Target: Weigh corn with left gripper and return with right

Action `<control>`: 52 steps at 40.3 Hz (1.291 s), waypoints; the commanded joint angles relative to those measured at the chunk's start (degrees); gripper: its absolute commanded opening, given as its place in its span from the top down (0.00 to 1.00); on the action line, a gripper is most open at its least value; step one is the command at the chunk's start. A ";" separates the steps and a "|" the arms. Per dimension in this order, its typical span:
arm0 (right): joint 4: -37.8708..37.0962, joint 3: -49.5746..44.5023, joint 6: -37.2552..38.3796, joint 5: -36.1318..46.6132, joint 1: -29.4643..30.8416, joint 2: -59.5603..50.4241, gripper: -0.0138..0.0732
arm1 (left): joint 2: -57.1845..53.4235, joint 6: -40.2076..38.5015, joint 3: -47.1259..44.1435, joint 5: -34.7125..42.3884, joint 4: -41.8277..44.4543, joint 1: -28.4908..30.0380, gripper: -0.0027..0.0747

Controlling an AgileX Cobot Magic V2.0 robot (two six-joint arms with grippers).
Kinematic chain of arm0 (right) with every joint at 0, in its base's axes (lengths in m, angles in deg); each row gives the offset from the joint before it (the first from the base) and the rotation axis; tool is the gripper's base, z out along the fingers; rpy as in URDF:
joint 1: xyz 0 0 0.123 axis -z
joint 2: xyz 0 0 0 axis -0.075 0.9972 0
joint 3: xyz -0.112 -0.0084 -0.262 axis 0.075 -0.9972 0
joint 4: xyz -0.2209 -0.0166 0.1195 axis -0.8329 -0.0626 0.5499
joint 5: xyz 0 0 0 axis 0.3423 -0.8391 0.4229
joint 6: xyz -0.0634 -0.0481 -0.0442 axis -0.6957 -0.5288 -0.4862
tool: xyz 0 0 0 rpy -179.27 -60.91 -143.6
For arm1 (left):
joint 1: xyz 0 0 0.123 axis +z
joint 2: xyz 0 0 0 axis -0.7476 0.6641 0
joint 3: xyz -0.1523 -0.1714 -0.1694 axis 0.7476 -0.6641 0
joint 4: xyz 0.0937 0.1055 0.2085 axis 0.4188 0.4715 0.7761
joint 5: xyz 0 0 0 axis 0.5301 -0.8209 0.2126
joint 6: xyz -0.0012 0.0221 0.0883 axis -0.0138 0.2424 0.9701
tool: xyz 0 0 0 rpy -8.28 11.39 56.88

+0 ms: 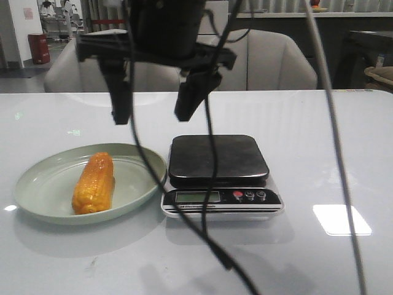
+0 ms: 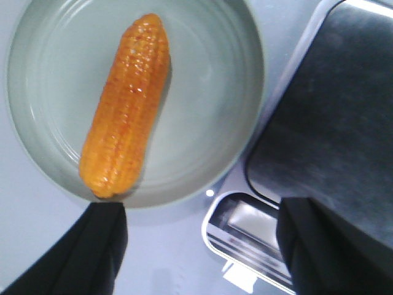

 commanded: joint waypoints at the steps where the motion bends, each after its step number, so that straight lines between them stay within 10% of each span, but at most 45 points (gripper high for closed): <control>1: 0.17 1.14 -8.90 -2.01 1.64 -7.41 0.15 | 0.65 -0.28 1.37 4.46 0.16 -0.43 0.82; 52: -1.44 -72.96 -11.69 34.84 5.90 -96.70 0.15 | 0.65 -0.28 1.37 4.46 0.16 -0.43 0.82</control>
